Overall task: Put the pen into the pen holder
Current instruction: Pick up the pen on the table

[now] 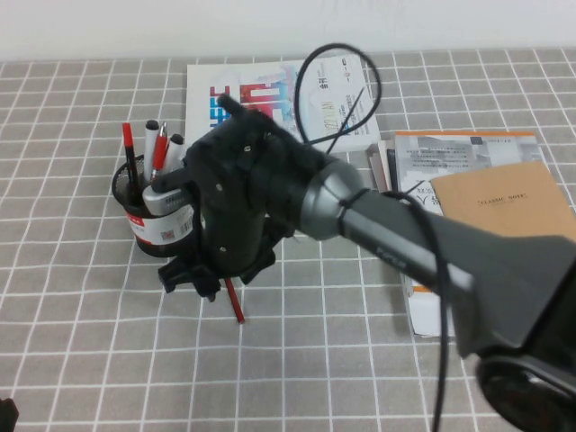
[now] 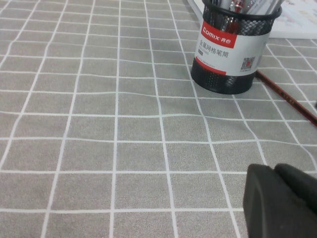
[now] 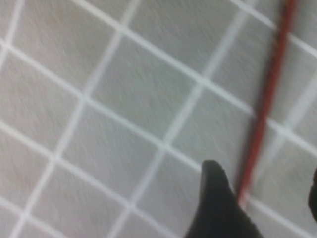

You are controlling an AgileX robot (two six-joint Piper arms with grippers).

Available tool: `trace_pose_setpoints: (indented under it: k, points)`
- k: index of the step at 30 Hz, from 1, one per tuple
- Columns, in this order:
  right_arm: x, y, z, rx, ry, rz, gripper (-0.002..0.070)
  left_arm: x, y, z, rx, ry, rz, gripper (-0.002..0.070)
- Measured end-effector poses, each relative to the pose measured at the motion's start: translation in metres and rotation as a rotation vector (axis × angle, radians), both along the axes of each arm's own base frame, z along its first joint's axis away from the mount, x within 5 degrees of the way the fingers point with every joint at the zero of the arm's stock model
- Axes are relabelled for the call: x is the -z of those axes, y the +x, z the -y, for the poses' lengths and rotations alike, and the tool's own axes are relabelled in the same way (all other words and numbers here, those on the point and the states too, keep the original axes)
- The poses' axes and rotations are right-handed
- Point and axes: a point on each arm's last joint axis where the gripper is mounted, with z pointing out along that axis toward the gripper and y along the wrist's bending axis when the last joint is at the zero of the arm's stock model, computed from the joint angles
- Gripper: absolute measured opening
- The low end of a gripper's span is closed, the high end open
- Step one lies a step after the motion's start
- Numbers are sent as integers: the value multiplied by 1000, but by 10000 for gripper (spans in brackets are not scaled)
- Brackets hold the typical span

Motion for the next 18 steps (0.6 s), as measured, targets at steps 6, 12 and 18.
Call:
trace_pose_setpoints:
  k: [6,12,18]
  points:
    - [23,8,-10,-1,-3,-19,304,0,0,0,0,0,0,-5]
    - [33,11,-9,3,-17,-37,234,0,0,0,0,0,0,-5]
    - [34,12,-8,3,-31,-31,61,0,0,0,0,0,0,-5]
